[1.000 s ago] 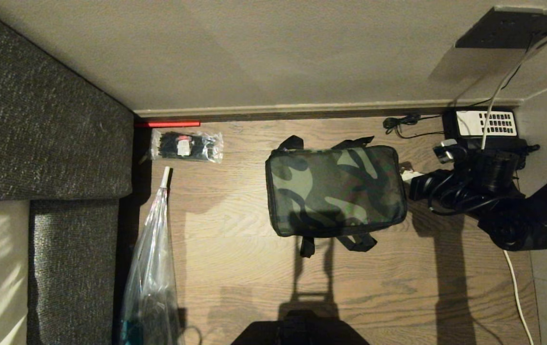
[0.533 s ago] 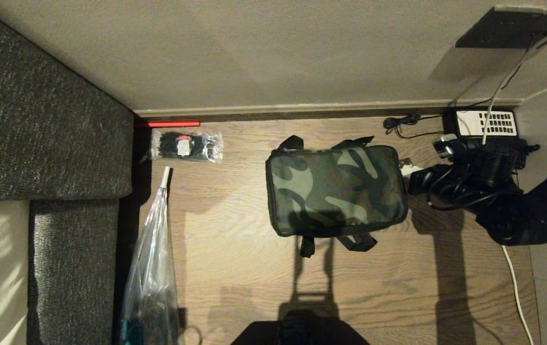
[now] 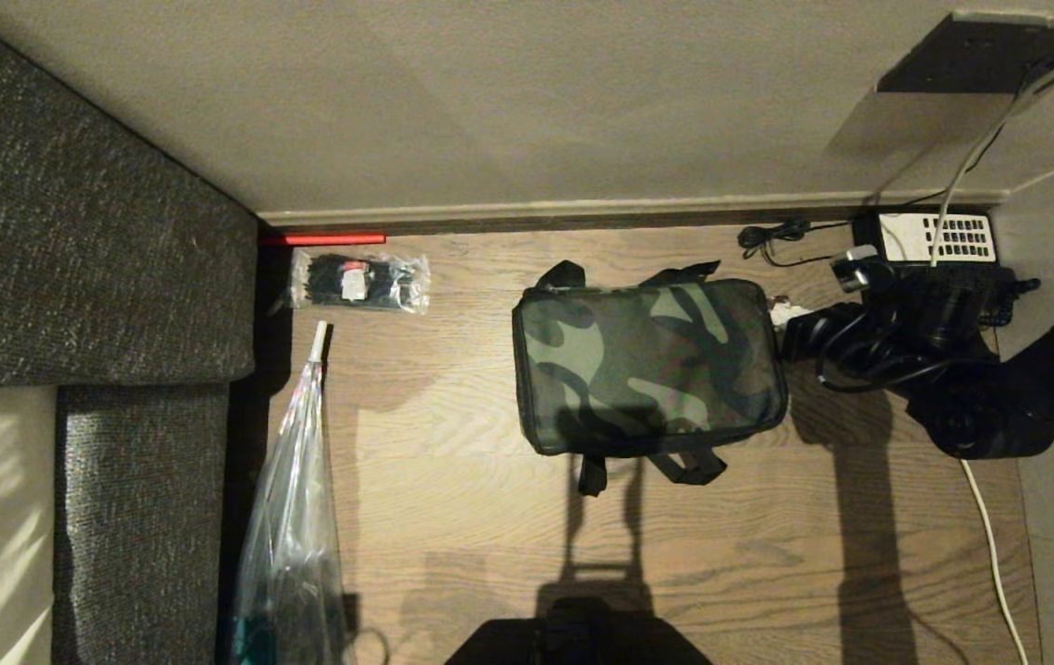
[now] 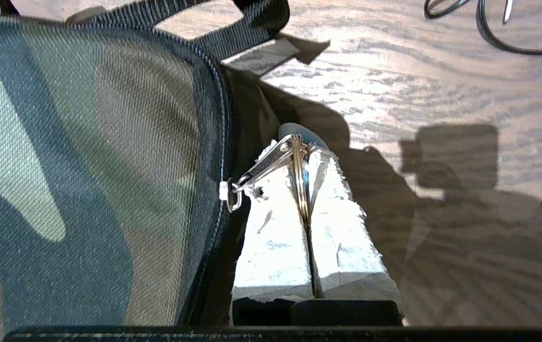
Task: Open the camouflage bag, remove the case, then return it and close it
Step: Open the top of the storage box
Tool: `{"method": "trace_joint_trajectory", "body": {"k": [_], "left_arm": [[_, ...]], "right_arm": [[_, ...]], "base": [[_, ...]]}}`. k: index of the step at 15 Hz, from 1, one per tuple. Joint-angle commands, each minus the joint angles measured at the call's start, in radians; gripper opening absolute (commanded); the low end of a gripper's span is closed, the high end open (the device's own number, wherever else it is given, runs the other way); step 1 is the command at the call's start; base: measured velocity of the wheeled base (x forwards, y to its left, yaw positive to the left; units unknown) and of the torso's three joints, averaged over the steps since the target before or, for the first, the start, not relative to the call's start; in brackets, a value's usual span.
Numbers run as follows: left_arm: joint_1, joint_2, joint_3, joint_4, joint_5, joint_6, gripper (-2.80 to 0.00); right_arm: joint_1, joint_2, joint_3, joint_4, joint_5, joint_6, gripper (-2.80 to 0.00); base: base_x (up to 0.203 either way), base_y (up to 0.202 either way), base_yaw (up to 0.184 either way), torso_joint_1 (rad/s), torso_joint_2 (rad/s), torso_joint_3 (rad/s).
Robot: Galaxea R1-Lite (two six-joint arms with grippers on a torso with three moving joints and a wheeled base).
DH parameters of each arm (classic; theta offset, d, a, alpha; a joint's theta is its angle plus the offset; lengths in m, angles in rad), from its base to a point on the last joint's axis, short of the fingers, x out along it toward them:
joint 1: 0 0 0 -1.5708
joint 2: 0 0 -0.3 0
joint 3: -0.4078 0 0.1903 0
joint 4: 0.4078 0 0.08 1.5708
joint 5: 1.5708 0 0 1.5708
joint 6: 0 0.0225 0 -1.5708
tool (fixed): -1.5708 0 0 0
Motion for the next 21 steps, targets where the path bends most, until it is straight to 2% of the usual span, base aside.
{"method": "trace_joint_trajectory", "body": {"k": [1,12,16,19,21], "left_arm": [[0.0,0.0,0.0,0.0,0.0,0.0,-2.8],[0.0,0.0,0.0,0.0,0.0,-0.001,-2.8],[0.0,0.0,0.0,0.0,0.0,-0.001,-2.8],[0.0,0.0,0.0,0.0,0.001,-0.001,-2.8],[0.0,0.0,0.0,0.0,0.001,-0.001,-2.8]], "right_arm": [[0.001,0.009,-0.022,0.0,0.002,-0.002,-2.8],[0.003,0.022,-0.111,0.03,0.002,0.002,-2.8],[0.01,0.014,-0.123,0.023,0.003,0.056,-2.8],[0.012,0.015,-0.134,0.023,0.003,0.064,-2.8],[0.012,0.015,-0.149,0.022,0.002,0.109,-2.8]], "base": [[0.0,0.0,0.0,0.0,0.0,0.0],[0.0,0.0,0.0,0.0,0.0,0.0],[0.0,0.0,0.0,0.0,0.0,0.0],[0.0,0.0,0.0,0.0,0.0,0.0],[0.0,0.0,0.0,0.0,0.0,0.0]]}}
